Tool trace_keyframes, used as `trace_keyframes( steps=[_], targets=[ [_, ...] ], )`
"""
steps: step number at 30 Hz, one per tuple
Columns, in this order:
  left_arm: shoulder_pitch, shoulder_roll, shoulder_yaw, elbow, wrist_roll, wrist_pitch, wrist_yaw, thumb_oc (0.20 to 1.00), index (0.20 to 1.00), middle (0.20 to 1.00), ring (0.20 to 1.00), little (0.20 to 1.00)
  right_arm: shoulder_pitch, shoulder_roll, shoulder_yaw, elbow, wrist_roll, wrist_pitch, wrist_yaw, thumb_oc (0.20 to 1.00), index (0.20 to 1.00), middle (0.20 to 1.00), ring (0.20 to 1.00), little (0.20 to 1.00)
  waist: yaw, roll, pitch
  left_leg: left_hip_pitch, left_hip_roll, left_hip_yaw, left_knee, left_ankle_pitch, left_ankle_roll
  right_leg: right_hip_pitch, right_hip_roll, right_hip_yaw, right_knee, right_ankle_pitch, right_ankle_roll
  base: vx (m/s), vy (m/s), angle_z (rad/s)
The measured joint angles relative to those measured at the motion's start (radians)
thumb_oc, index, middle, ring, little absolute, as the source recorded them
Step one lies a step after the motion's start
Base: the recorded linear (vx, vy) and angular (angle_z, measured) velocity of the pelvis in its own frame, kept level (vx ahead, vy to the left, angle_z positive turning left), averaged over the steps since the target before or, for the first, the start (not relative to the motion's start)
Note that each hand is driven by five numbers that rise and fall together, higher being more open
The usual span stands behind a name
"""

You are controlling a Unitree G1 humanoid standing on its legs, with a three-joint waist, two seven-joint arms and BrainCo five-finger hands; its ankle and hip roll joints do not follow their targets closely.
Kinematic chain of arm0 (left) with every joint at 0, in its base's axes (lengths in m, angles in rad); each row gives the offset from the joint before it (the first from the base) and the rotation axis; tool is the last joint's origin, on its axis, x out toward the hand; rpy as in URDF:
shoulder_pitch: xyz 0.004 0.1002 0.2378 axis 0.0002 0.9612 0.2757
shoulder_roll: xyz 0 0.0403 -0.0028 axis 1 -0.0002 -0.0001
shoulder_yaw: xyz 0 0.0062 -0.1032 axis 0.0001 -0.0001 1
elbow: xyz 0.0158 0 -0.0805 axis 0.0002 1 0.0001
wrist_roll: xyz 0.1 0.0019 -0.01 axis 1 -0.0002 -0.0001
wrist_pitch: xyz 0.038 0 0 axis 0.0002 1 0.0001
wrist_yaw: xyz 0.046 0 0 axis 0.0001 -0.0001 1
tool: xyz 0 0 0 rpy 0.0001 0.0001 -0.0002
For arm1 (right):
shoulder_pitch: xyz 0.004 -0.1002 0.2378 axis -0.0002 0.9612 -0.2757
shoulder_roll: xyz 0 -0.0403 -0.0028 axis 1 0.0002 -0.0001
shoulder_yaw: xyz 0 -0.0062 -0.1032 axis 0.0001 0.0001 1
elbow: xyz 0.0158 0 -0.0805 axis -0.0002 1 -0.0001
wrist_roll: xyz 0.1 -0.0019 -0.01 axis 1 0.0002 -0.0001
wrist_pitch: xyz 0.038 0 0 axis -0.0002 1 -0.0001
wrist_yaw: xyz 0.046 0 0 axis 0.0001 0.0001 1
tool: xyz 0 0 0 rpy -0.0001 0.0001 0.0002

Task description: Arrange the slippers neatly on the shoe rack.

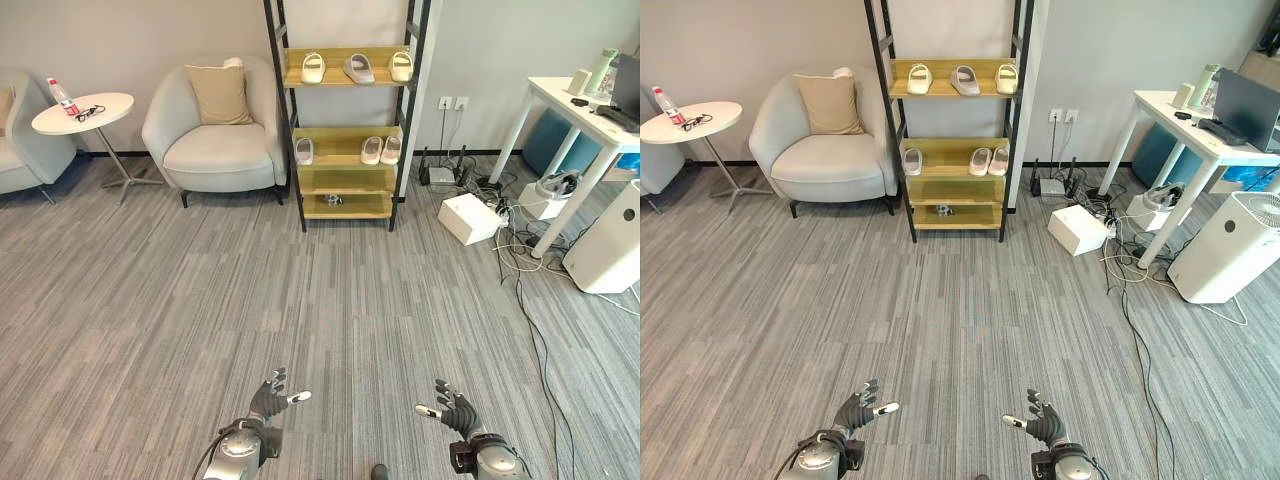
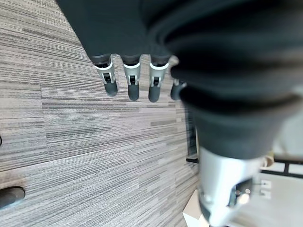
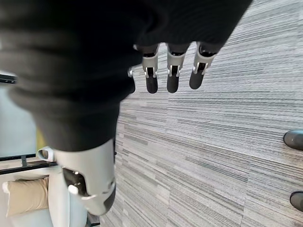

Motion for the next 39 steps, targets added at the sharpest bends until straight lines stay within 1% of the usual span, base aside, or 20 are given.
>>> trace_keyframes(
  steps=[6, 12, 22, 25, 29, 31, 32, 33, 34, 35, 36, 37, 38, 39],
  targets=[
    [0.004, 0.000, -0.001, 0.015, 0.000, 0.002, -0.003, 1.000, 1.000, 1.000, 1.000, 1.000, 0.005, 0.000, -0.001, 0.001, 0.000, 0.010, -0.001, 1.000, 1.000, 1.000, 1.000, 1.000, -0.002, 0.009, -0.007, 0.006, 0.000, 0.000, 0.000, 0.000, -0.002, 0.001, 0.000, 0.000, 0.000, 0.000, 0.000, 0.00, 0.000, 0.00],
    [0.005, -0.001, -0.001, 0.019, 0.000, 0.005, -0.005, 1.000, 1.000, 1.000, 1.000, 1.000, 0.013, 0.001, 0.001, 0.001, 0.000, 0.012, -0.002, 1.000, 1.000, 1.000, 1.000, 1.000, 0.000, 0.009, -0.007, 0.004, 0.000, 0.009, 0.000, 0.000, -0.002, -0.002, 0.000, 0.010, 0.000, 0.000, 0.000, 0.01, 0.000, -0.03],
    [0.006, 0.000, 0.001, 0.019, 0.000, 0.005, 0.022, 1.000, 1.000, 1.000, 1.000, 1.000, 0.015, 0.000, 0.001, 0.000, -0.001, 0.013, -0.005, 1.000, 1.000, 1.000, 1.000, 1.000, 0.003, -0.003, -0.010, -0.005, -0.002, -0.003, 0.000, -0.001, -0.001, -0.004, -0.001, 0.000, 0.000, 0.000, 0.000, 0.01, 0.023, 0.02],
    [0.003, 0.001, 0.009, 0.007, -0.001, 0.005, 0.025, 1.000, 1.000, 1.000, 1.000, 1.000, -0.009, -0.004, -0.004, -0.004, -0.001, 0.013, -0.008, 1.000, 1.000, 1.000, 1.000, 1.000, 0.003, -0.007, -0.007, -0.024, -0.006, -0.006, 0.000, 0.001, -0.002, -0.026, -0.005, -0.002, 0.000, 0.004, 0.005, 0.00, 0.092, 0.02],
    [-0.012, 0.013, 0.011, -0.027, -0.022, 0.001, 0.033, 1.000, 1.000, 1.000, 1.000, 1.000, -0.034, -0.027, -0.009, -0.043, -0.002, 0.009, -0.028, 1.000, 1.000, 1.000, 1.000, 1.000, 0.006, -0.027, 0.017, -0.060, -0.014, -0.009, 0.000, 0.011, 0.007, -0.063, -0.012, -0.005, 0.007, 0.015, 0.011, -0.04, 0.135, 0.02],
    [-0.040, 0.024, 0.011, -0.030, -0.034, 0.001, 0.041, 1.000, 1.000, 1.000, 1.000, 1.000, -0.064, -0.042, -0.020, -0.040, -0.002, 0.007, -0.036, 1.000, 1.000, 1.000, 1.000, 1.000, 0.004, -0.030, 0.053, -0.076, -0.028, -0.005, 0.000, 0.012, 0.024, -0.112, -0.019, -0.003, 0.071, 0.020, 0.013, -0.04, 0.117, -0.10],
    [-0.053, 0.029, 0.011, -0.041, -0.035, 0.001, 0.047, 1.000, 1.000, 1.000, 1.000, 1.000, -0.082, -0.046, -0.033, -0.039, -0.003, 0.007, -0.043, 1.000, 1.000, 1.000, 1.000, 1.000, 0.007, -0.025, 0.075, -0.084, -0.028, -0.007, 0.000, 0.013, 0.035, -0.151, -0.018, -0.001, 0.129, 0.015, 0.020, 0.00, 0.051, -0.12],
    [-0.061, 0.039, 0.012, -0.060, -0.035, -0.001, 0.052, 1.000, 1.000, 1.000, 1.000, 1.000, -0.102, -0.046, -0.049, -0.041, -0.003, 0.007, -0.048, 1.000, 1.000, 1.000, 1.000, 1.000, 0.004, -0.016, 0.095, -0.092, -0.017, 0.005, 0.001, 0.026, 0.043, -0.183, -0.021, -0.003, 0.178, -0.004, 0.054, 0.06, 0.058, -0.16],
    [-0.070, 0.046, 0.019, -0.065, -0.035, -0.001, 0.054, 1.000, 1.000, 1.000, 1.000, 1.000, -0.105, -0.047, -0.051, -0.040, -0.003, 0.008, -0.052, 1.000, 1.000, 1.000, 1.000, 1.000, 0.002, -0.023, 0.109, -0.092, -0.023, 0.012, 0.006, 0.023, 0.045, -0.201, -0.030, 0.004, 0.209, -0.012, 0.063, 0.08, 0.021, -0.17],
    [-0.074, 0.046, 0.040, -0.064, -0.035, -0.001, 0.054, 1.000, 1.000, 1.000, 1.000, 1.000, -0.107, -0.047, -0.051, -0.041, -0.003, 0.008, -0.051, 1.000, 1.000, 1.000, 1.000, 1.000, 0.003, -0.020, 0.120, -0.087, -0.023, 0.015, 0.006, 0.021, 0.050, -0.223, -0.030, 0.015, 0.251, -0.022, 0.069, 0.08, 0.008, -0.11],
    [-0.078, 0.048, 0.051, -0.064, -0.035, -0.001, 0.056, 1.000, 1.000, 1.000, 1.000, 1.000, -0.104, -0.047, -0.050, -0.041, -0.003, 0.008, -0.051, 1.000, 1.000, 1.000, 1.000, 1.000, 0.000, -0.019, 0.126, -0.086, -0.027, 0.014, 0.006, 0.020, 0.052, -0.257, -0.042, 0.020, 0.305, -0.056, 0.091, 0.18, -0.070, -0.06],
    [-0.080, 0.050, 0.051, -0.062, -0.035, -0.002, 0.059, 1.000, 1.000, 1.000, 1.000, 1.000, -0.099, -0.047, -0.050, -0.041, -0.003, 0.008, -0.050, 1.000, 1.000, 1.000, 1.000, 1.000, 0.000, -0.018, 0.127, -0.086, -0.029, 0.014, 0.006, 0.019, 0.053, -0.272, -0.058, 0.022, 0.322, -0.071, 0.095, 0.16, -0.071, 0.04],
    [-0.081, 0.053, 0.051, -0.061, -0.035, -0.002, 0.061, 1.000, 1.000, 1.000, 1.000, 1.000, -0.093, -0.045, -0.050, -0.040, -0.003, 0.008, -0.051, 1.000, 1.000, 1.000, 1.000, 1.000, 0.000, -0.018, 0.128, -0.085, -0.030, 0.015, 0.006, 0.018, 0.054, -0.284, -0.073, 0.021, 0.324, -0.074, 0.099, 0.23, -0.116, -0.07],
    [-0.088, 0.054, 0.051, -0.056, -0.038, -0.001, 0.063, 1.000, 1.000, 1.000, 1.000, 1.000, -0.089, -0.045, -0.050, -0.045, -0.002, 0.005, -0.050, 1.000, 1.000, 1.000, 1.000, 1.000, -0.003, -0.022, 0.132, -0.092, -0.028, 0.012, 0.007, 0.017, 0.055, -0.300, -0.078, 0.025, 0.308, -0.078, 0.103, 0.16, -0.089, 0.02]
  ],
)
